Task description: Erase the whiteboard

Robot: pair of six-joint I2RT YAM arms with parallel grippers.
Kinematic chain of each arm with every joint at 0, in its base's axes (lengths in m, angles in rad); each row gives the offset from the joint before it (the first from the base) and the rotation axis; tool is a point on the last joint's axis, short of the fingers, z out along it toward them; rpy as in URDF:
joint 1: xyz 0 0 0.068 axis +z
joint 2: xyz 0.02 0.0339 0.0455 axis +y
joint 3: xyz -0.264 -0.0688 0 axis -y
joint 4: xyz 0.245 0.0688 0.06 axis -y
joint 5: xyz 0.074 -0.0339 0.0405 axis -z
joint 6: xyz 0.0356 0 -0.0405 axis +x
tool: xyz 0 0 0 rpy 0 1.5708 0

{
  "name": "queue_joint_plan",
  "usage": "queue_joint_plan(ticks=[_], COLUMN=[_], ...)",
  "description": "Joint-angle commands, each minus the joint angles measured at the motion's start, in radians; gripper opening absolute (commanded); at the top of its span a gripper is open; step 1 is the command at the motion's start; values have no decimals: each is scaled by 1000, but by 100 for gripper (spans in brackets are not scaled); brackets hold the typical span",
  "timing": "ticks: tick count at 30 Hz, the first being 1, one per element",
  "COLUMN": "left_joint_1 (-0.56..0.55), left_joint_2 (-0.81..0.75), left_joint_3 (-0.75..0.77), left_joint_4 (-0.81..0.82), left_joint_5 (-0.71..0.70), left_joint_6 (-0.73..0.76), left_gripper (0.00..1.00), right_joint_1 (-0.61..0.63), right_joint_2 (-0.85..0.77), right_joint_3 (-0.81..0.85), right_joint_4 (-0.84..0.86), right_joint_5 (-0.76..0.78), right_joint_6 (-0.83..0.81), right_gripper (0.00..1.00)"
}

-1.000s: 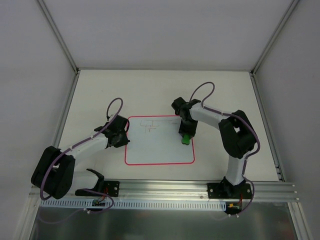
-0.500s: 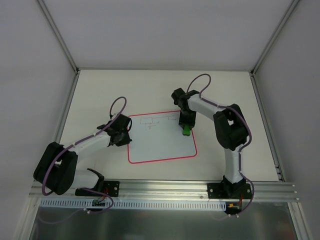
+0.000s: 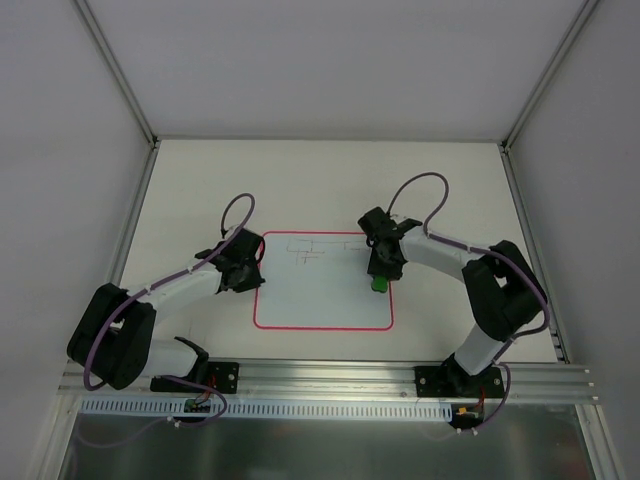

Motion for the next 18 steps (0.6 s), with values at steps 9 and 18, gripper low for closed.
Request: queue_joint_plan(ticks=[9, 18], left_joint_1=[-4, -4], left_joint_2=[2, -33], left_joint_3=[-37, -39], left_joint_4=[-108, -108], left_joint_5=[13, 21], left_joint_6=[-9, 8], left_gripper=[0, 0], right_joint_1=[151, 142], right_joint_2=[-17, 41], right_joint_3=[-135, 194], right_joint_4=[-129, -230], right_joint_5=[-85, 171], right_joint_6=[63, -66], right_gripper=[0, 0])
